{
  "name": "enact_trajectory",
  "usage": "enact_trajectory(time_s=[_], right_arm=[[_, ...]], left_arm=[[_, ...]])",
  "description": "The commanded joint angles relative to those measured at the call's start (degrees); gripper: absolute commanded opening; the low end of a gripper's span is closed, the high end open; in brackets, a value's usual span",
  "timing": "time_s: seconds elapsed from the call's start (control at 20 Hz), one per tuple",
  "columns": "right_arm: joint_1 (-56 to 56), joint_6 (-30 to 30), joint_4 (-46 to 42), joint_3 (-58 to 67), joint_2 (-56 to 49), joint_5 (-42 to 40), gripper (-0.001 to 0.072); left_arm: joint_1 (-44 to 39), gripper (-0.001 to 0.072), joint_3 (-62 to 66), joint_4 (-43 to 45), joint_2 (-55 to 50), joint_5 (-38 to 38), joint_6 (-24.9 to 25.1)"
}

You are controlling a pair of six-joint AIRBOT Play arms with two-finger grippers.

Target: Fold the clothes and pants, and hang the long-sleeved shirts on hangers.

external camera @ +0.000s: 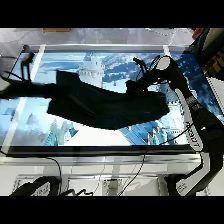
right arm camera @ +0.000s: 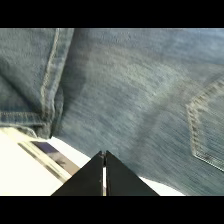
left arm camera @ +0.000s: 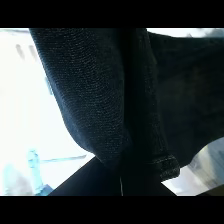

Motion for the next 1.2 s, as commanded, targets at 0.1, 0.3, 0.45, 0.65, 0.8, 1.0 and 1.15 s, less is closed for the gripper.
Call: enact_trajectory(time_s=[0.1, 0.3, 0.45, 0.65, 0.8, 1.0, 1.15], right_arm=[[6.1, -1.5, 4.5, 0.0, 0.0, -12.7, 0.0043], [17.0, 2.2, 1.0, 0.0, -3.5, -25.6, 0.0042], [24.0, 6.5, 0.3, 0.0, -8.6, -34.1, 0.0042], [30.6, 11.2, 5.7, 0.0, -14.6, -41.3, 0.0042], [33.7, 11.1, 6.3, 0.0, -16.3, -42.8, 0.0042], [28.5, 11.1, -6.4, 0.0, -14.5, -34.6, 0.0042], [19.3, 10.8, -17.2, 0.0, -11.9, -21.3, 0.0043]], left_arm=[[-0.1, 0.0020, 15.1, 6.9, 1.4, -8.6, -7.4], [-0.3, 0.0021, 18.1, 6.7, 1.6, -10.5, -8.2], [-1.4, 0.0023, 18.0, 6.7, 1.5, -11.2, -8.2], [-4.0, 0.0023, 18.0, 6.9, 0.9, -11.1, -6.2], [-4.2, 0.0024, 17.9, 6.8, -0.3, -11.0, -5.6], [-6.6, 0.0024, 17.8, 5.4, -3.5, -11.1, -10.3], [-11.3, 0.0024, 17.8, 5.4, -7.5, -11.1, -10.3]])
